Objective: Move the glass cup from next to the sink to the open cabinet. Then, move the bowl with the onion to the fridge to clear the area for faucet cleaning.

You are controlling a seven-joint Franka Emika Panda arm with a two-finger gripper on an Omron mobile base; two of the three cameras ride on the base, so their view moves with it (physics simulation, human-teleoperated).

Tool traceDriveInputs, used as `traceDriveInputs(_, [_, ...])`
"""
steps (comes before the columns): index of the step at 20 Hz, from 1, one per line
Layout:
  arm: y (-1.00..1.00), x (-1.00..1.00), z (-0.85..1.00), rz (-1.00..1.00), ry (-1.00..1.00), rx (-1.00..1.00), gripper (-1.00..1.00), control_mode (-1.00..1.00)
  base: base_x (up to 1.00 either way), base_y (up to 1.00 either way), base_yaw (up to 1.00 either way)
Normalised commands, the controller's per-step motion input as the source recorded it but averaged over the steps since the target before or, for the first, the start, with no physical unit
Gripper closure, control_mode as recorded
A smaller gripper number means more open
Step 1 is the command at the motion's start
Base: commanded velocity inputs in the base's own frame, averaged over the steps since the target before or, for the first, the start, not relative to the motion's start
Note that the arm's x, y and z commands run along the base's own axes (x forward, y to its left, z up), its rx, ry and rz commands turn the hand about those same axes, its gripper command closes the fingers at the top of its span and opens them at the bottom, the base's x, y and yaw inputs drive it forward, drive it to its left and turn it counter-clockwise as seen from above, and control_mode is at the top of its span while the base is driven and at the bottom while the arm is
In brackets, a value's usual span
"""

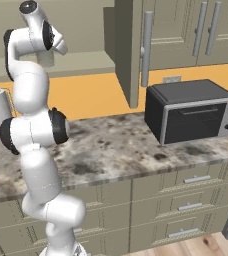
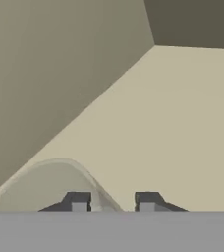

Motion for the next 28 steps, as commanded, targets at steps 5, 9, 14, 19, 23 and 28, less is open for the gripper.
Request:
traceDriveInputs(5, [0.0, -0.02, 0.19, -0.02, -0.26, 0.0, -1.0, -1.0, 0.0, 0.0, 0.0])
traceDriveInputs(9, [-0.07, -0.65, 0.11, 0.0, -0.41, 0.0, -1.0, -1.0, 0.0, 0.0, 0.0])
traceDriveInputs(14, [-0.88, -1.0, -0.89, 0.0, -0.35, 0.02, -1.0, -1.0, 0.0, 0.0, 0.0])
traceDriveInputs(19, [-1.0, -1.0, -1.0, 0.0, -0.16, 0.08, -1.0, -1.0, 0.0, 0.0, 0.0])
traceDriveInputs(23, [-1.0, -1.0, -1.0, 0.0, -0.02, 0.08, -1.0, -1.0, 0.0, 0.0, 0.0])
traceDriveInputs(28, [-0.94, -1.0, -1.0, 0.0, 0.0, 0.01, -1.0, -1.0, 0.0, 0.0, 0.0])
